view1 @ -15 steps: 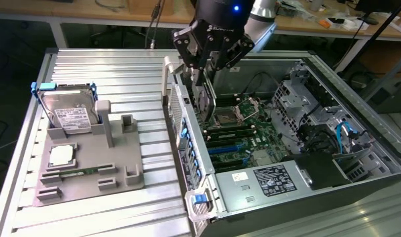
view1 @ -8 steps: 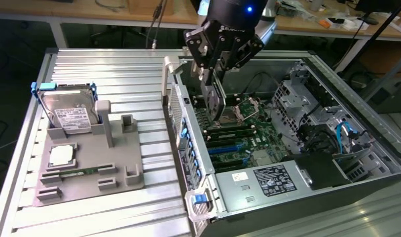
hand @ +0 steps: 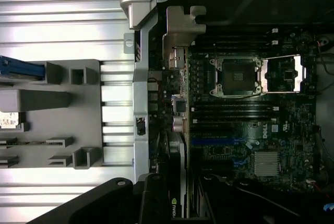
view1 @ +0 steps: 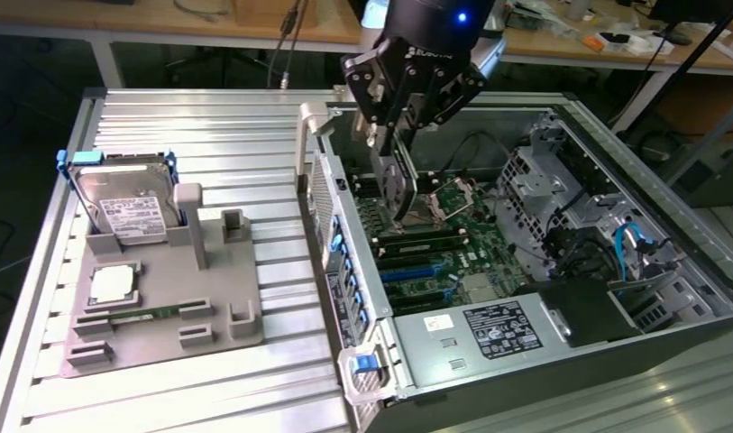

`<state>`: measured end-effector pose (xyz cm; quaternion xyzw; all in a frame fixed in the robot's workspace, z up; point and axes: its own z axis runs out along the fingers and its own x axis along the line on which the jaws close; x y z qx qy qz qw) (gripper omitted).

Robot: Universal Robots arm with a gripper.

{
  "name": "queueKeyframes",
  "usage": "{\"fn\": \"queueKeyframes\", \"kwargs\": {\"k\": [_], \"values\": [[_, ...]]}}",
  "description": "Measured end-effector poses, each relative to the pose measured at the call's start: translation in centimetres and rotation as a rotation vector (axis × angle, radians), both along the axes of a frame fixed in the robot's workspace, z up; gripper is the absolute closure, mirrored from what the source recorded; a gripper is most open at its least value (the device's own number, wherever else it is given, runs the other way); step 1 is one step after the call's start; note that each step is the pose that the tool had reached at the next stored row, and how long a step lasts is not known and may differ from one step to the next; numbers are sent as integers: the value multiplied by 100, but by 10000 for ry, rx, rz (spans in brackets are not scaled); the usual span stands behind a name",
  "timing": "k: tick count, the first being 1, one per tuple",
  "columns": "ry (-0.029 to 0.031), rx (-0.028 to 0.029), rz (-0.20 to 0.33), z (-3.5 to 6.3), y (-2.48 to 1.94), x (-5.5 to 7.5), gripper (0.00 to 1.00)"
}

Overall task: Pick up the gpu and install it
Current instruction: 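Pick up the gpu and move the gpu toward the slot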

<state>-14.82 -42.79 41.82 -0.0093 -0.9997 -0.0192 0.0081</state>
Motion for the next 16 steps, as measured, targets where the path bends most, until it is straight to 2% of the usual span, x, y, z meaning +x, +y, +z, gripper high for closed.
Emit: {"fn": "queueKeyframes", "kwargs": {"k": [6,16], "values": [[0,0,-1,0,0,66,73],[0,0,-1,0,0,71,73]]}}
